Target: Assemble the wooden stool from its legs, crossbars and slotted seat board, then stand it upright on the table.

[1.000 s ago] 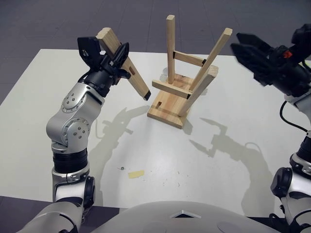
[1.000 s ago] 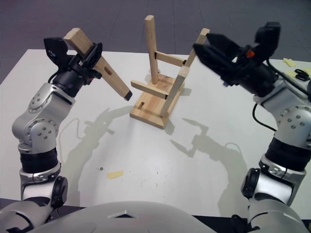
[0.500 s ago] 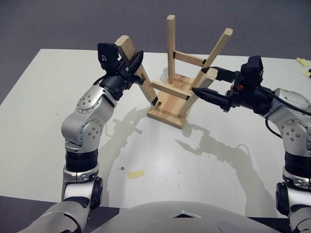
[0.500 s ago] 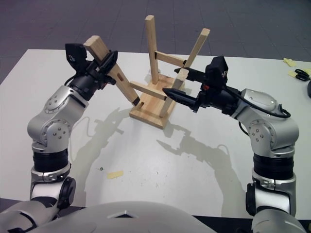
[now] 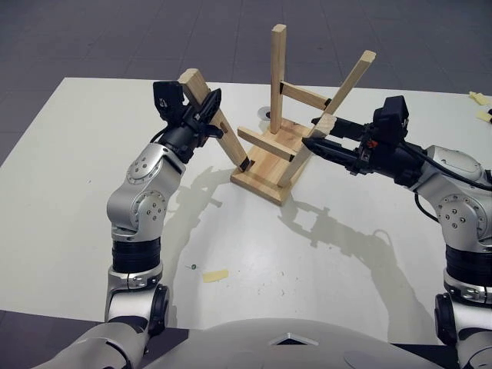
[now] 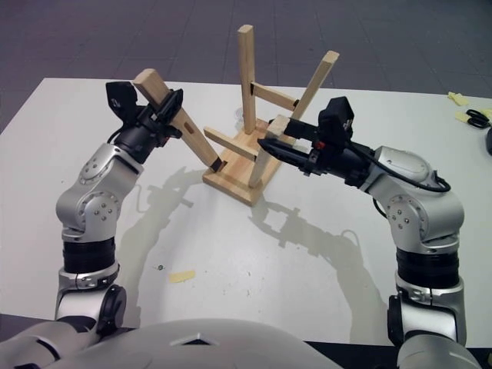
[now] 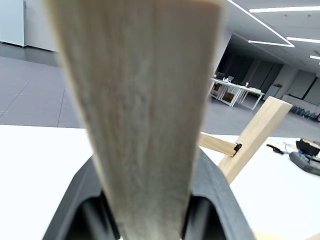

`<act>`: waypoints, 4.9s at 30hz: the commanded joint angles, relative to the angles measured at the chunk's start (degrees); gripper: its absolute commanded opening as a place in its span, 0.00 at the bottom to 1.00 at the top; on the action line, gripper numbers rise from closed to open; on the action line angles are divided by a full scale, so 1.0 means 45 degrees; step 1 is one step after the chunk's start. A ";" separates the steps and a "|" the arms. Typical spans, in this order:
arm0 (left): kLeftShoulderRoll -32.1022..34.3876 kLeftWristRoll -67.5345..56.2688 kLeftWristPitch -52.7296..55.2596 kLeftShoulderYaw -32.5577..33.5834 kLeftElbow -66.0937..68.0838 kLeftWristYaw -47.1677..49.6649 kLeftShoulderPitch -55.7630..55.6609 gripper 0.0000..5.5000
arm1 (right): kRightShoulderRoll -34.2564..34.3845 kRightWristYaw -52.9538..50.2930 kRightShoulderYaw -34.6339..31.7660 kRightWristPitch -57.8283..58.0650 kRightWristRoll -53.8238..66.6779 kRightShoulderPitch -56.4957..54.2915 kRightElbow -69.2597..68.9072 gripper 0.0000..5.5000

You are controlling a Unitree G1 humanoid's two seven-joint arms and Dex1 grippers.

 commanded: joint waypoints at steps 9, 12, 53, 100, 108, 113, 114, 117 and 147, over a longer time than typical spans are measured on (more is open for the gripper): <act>0.0121 0.0106 0.0124 0.0022 0.0830 -0.1304 -0.0374 0.19 | 0.0118 -0.0072 0.0238 0.0122 0.0007 0.0142 -0.0225 0.40; 0.0331 0.0509 0.0108 -0.0170 0.0934 -0.1374 -0.0403 0.19 | 0.0155 -0.0153 0.0225 0.0079 -0.0024 0.0154 -0.0252 0.40; 0.1084 0.1285 0.1378 -0.2302 0.0332 -0.2396 0.0301 0.19 | -0.0015 0.1249 0.0790 0.0504 0.0915 0.1251 -0.1259 0.39; 0.1597 0.0987 0.1529 -0.2681 -0.0029 -0.3386 0.0530 0.19 | 0.0691 -0.2721 0.0598 0.2226 0.3033 -0.4102 0.2797 0.98; 0.1497 0.0749 0.1631 -0.2701 0.0027 -0.3562 0.0852 0.19 | 0.1981 -0.1699 0.2650 0.1293 0.0664 -0.3361 0.3159 0.98; 0.1538 0.0694 0.1611 -0.2622 0.0148 -0.3524 0.0951 0.19 | 0.2606 -0.1301 0.3582 0.0277 -0.1195 -0.3221 0.4757 0.98; 0.1523 0.0705 0.1609 -0.2637 0.0116 -0.3493 0.0963 0.19 | 0.2557 -0.1195 0.3854 0.0188 -0.1560 -0.3039 0.5004 0.98; 0.1413 0.0539 0.1640 -0.2409 -0.0042 -0.3326 0.1002 0.19 | 0.2355 -0.1132 0.4465 -0.0385 -0.2871 -0.2292 0.5640 0.98; 0.0993 0.0762 0.2420 -0.1712 0.1048 -0.1833 0.1398 0.19 | 0.3769 -0.2492 0.2501 -0.0113 -0.2252 -0.3250 0.4451 0.98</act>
